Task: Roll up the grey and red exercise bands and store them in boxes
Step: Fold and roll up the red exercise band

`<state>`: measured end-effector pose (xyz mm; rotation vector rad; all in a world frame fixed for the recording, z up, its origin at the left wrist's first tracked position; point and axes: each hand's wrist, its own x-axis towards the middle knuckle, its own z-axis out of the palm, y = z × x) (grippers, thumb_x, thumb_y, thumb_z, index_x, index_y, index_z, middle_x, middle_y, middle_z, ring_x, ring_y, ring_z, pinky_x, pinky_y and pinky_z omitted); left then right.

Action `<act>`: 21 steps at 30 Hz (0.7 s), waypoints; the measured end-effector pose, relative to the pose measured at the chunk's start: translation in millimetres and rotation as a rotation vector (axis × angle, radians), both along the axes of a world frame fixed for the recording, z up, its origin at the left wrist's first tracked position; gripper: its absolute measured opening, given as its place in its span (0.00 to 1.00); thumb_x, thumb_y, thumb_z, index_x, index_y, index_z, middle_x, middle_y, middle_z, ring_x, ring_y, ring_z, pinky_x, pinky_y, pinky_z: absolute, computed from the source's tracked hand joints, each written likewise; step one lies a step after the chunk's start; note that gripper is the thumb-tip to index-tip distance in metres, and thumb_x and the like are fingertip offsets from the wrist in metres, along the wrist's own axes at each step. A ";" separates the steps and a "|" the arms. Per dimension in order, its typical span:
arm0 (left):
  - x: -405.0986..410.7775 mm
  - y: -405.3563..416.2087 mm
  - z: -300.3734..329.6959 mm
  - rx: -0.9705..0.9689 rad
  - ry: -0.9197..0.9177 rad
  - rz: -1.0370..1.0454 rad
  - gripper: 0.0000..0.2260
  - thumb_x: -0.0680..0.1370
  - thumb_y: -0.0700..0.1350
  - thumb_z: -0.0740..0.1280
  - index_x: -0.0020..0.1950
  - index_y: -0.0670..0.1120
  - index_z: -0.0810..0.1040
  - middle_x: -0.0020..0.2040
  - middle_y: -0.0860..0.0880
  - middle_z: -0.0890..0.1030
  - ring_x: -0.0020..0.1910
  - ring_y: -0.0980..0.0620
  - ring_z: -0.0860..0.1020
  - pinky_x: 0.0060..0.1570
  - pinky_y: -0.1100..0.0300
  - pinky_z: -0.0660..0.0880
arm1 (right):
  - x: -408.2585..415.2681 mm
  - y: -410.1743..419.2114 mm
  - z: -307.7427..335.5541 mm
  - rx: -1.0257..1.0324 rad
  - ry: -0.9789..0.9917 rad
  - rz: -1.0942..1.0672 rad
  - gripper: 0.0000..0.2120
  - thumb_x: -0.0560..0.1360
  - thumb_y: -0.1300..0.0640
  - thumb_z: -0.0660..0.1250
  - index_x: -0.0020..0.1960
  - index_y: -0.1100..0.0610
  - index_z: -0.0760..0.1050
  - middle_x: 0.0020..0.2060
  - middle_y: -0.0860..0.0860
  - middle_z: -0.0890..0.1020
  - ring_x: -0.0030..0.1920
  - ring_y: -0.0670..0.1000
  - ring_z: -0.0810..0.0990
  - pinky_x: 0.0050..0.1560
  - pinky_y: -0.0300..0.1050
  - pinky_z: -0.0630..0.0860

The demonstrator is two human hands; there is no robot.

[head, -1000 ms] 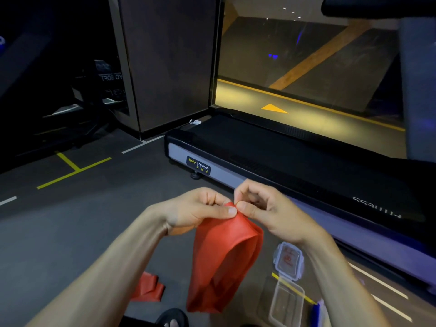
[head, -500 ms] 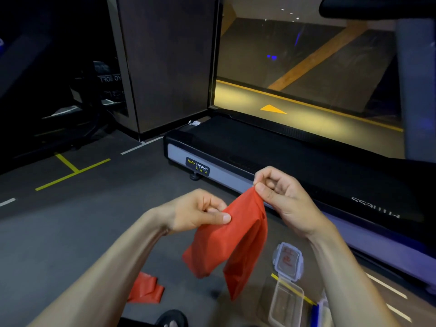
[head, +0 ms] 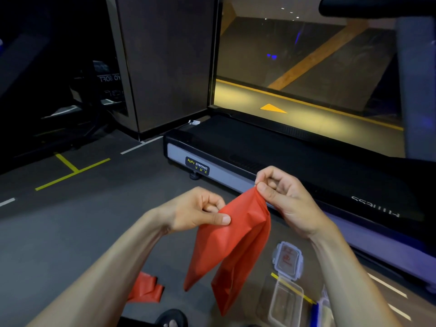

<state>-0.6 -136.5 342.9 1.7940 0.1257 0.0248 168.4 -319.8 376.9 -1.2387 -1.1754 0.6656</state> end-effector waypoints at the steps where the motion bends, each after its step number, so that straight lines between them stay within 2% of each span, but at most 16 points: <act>1: -0.4 0.3 -0.7 -0.007 0.002 -0.001 0.06 0.76 0.46 0.75 0.42 0.46 0.81 0.31 0.51 0.73 0.33 0.53 0.64 0.34 0.59 0.60 | 0.1 -0.2 0.0 0.001 0.001 0.003 0.05 0.79 0.57 0.68 0.50 0.58 0.75 0.37 0.44 0.76 0.38 0.43 0.72 0.43 0.34 0.71; 6: -1.0 -1.3 2.5 -0.039 0.005 -0.005 0.06 0.75 0.45 0.73 0.39 0.48 0.79 0.28 0.56 0.72 0.29 0.60 0.64 0.30 0.67 0.62 | 0.9 -0.9 0.0 -0.014 -0.008 -0.009 0.04 0.79 0.59 0.68 0.50 0.59 0.74 0.37 0.43 0.76 0.38 0.43 0.72 0.43 0.34 0.71; 9: -5.1 2.4 8.1 -0.155 0.005 -0.057 0.08 0.77 0.43 0.71 0.38 0.49 0.81 0.28 0.59 0.75 0.28 0.63 0.68 0.30 0.69 0.65 | 2.5 -2.9 -0.5 -0.036 -0.006 -0.017 0.05 0.79 0.59 0.67 0.50 0.60 0.74 0.37 0.44 0.77 0.38 0.42 0.72 0.43 0.34 0.71; 11: -9.8 4.5 12.5 -0.283 -0.048 -0.116 0.07 0.77 0.44 0.73 0.38 0.50 0.82 0.29 0.57 0.76 0.28 0.62 0.72 0.31 0.69 0.69 | 0.2 -2.6 -1.6 -0.076 0.004 0.010 0.04 0.79 0.59 0.66 0.50 0.60 0.74 0.39 0.47 0.78 0.38 0.43 0.74 0.44 0.34 0.72; 13: -11.9 4.1 16.2 -0.395 -0.132 -0.169 0.09 0.73 0.50 0.77 0.41 0.49 0.81 0.31 0.54 0.78 0.29 0.60 0.74 0.32 0.68 0.71 | -4.1 -0.9 -3.9 -0.113 0.037 0.077 0.04 0.79 0.60 0.64 0.51 0.60 0.72 0.45 0.52 0.82 0.42 0.44 0.78 0.47 0.37 0.75; 15: -10.8 0.7 19.7 -0.448 -0.170 -0.192 0.13 0.71 0.53 0.79 0.41 0.46 0.80 0.33 0.51 0.78 0.30 0.58 0.75 0.33 0.67 0.73 | -9.2 0.7 -4.7 -0.108 0.093 0.146 0.04 0.81 0.61 0.62 0.52 0.61 0.69 0.56 0.57 0.83 0.54 0.52 0.84 0.58 0.49 0.75; 16: -10.3 -2.0 22.0 -0.455 -0.178 -0.189 0.14 0.70 0.53 0.80 0.41 0.46 0.80 0.33 0.51 0.78 0.30 0.58 0.76 0.34 0.66 0.73 | -11.9 1.2 -3.4 -0.081 0.135 0.170 0.05 0.81 0.60 0.62 0.53 0.61 0.68 0.61 0.59 0.82 0.60 0.57 0.83 0.62 0.55 0.73; 18: -8.9 -5.6 25.2 -0.471 -0.170 -0.193 0.13 0.70 0.53 0.79 0.41 0.47 0.80 0.33 0.52 0.78 0.31 0.59 0.76 0.34 0.68 0.73 | -18.5 2.7 1.8 -0.019 0.218 0.208 0.06 0.80 0.57 0.62 0.52 0.59 0.68 0.65 0.60 0.80 0.65 0.61 0.80 0.62 0.53 0.74; 21: -7.3 -8.7 25.6 -0.481 -0.150 -0.218 0.07 0.77 0.47 0.72 0.43 0.46 0.79 0.35 0.56 0.80 0.32 0.63 0.77 0.35 0.71 0.73 | -30.8 8.8 5.5 0.003 0.246 0.252 0.06 0.80 0.55 0.62 0.51 0.57 0.68 0.69 0.60 0.78 0.64 0.61 0.79 0.57 0.48 0.78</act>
